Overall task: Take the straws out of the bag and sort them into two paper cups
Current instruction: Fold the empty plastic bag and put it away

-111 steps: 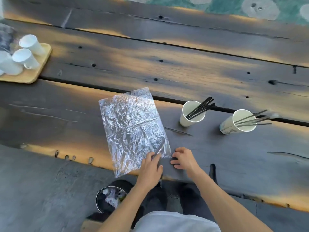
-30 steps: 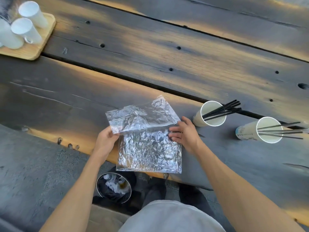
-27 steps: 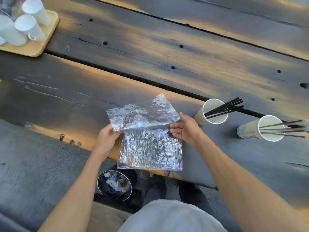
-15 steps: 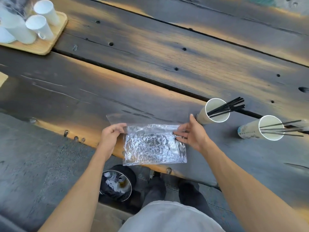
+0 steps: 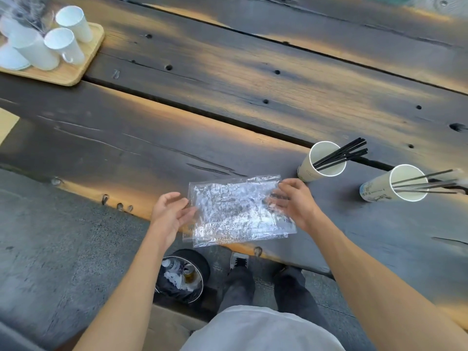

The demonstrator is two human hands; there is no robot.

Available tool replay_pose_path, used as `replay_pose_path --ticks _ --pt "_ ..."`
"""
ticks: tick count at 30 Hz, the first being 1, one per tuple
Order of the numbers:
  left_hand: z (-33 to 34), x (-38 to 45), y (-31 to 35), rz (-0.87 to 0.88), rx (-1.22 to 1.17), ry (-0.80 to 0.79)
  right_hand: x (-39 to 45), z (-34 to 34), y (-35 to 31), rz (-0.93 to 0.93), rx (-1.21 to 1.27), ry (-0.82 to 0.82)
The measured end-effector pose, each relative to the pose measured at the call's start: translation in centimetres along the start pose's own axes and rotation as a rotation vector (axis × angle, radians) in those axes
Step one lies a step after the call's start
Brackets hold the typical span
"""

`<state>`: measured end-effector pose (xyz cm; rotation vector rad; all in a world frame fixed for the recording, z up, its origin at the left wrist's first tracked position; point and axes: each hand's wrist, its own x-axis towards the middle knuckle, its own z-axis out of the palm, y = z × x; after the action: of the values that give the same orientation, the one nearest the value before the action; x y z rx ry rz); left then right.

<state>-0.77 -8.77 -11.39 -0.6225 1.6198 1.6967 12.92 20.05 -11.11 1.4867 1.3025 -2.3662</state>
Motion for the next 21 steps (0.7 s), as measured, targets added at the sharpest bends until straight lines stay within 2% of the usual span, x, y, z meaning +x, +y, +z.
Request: replay_pose_path --ticks 4,8,17,21 --pt "0.5 -0.5 -0.8 -0.022 0.075 0.028 -0.8 -1.1 0.9 0.099 -0.078 0.024" --pt "0.8 0.0 -1.5 0.008 0.143 0.1 -1.6 -2.1 1.2 0.164 -0.347 0.064" --pt "0.1 -0.2 -2.4 0.141 0.555 0.08 -1.6 -2.4 2.1 0.004 -0.552 0.19" --pt "0.5 -0.3 -2.5 0.194 0.628 0.097 -1.3 -2.3 2.6 -0.023 -0.651 0.196"
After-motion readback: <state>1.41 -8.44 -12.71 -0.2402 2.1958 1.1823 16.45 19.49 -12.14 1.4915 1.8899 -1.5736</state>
